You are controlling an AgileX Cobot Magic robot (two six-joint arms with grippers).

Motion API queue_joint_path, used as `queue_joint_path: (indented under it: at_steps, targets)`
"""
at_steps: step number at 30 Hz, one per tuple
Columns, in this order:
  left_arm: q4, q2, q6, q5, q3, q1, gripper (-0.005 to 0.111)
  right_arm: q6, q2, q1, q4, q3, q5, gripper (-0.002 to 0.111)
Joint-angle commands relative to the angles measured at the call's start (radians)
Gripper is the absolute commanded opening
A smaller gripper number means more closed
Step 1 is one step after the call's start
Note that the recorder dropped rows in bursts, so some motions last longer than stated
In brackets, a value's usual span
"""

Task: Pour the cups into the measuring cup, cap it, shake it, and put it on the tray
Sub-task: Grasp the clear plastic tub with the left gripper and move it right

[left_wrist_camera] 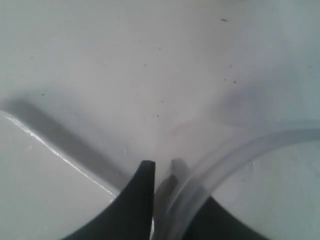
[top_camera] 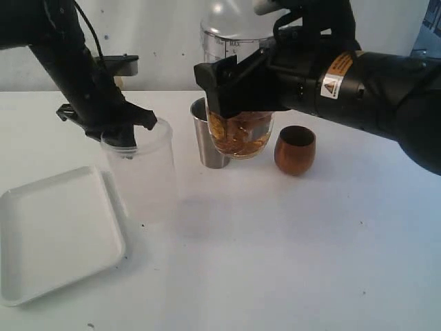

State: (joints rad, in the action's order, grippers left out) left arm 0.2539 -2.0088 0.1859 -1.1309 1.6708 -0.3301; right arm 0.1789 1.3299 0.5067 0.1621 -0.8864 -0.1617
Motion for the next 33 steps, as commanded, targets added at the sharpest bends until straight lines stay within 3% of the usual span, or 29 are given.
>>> queue_joint_path:
  at_steps: [1,7,9,12,13,15,16,23,26,29,33]
  targets:
    - [0.024,0.050,0.033,0.041,-0.051,-0.036,0.000,0.002,-0.012,-0.002,0.004,-0.010,-0.072,0.000]
    - [0.043,0.057,0.069,0.050,-0.101,-0.061,0.000,0.002,-0.012,-0.002,0.004,-0.010,-0.072,0.000]
    - [0.044,0.057,0.079,0.070,-0.112,-0.061,0.007,0.005,-0.012,-0.002,0.004,-0.010,-0.072,0.000]
    - [0.037,0.059,0.079,0.072,-0.112,-0.061,0.027,0.018,-0.012,-0.002,0.004,-0.010,-0.072,0.000]
    - [0.035,0.059,0.079,0.072,-0.112,-0.061,0.045,0.018,-0.012,-0.002,0.004,-0.010,-0.072,0.000]
    - [0.023,0.060,0.079,0.069,-0.112,-0.061,0.067,0.018,-0.012,-0.002,0.004,-0.010,-0.072,0.000]
    - [0.017,0.060,0.079,0.069,-0.112,-0.061,0.072,0.018,-0.012,-0.002,0.004,-0.010,-0.072,0.000]
    - [-0.004,0.144,0.079,0.114,-0.109,-0.061,0.070,0.018,-0.012,-0.002,0.004,-0.010,-0.072,0.000]
    - [-0.084,0.229,0.060,0.142,-0.109,-0.059,0.070,0.018,-0.012,-0.002,0.004,-0.010,-0.072,0.000]
    - [-0.333,0.307,-0.154,0.147,-0.109,-0.059,0.070,0.018,-0.012,-0.002,0.004,-0.010,-0.072,0.000]
    - [-0.593,0.321,-0.466,0.015,-0.111,-0.032,0.070,0.018,-0.012,-0.002,0.004,-0.010,-0.072,0.000]
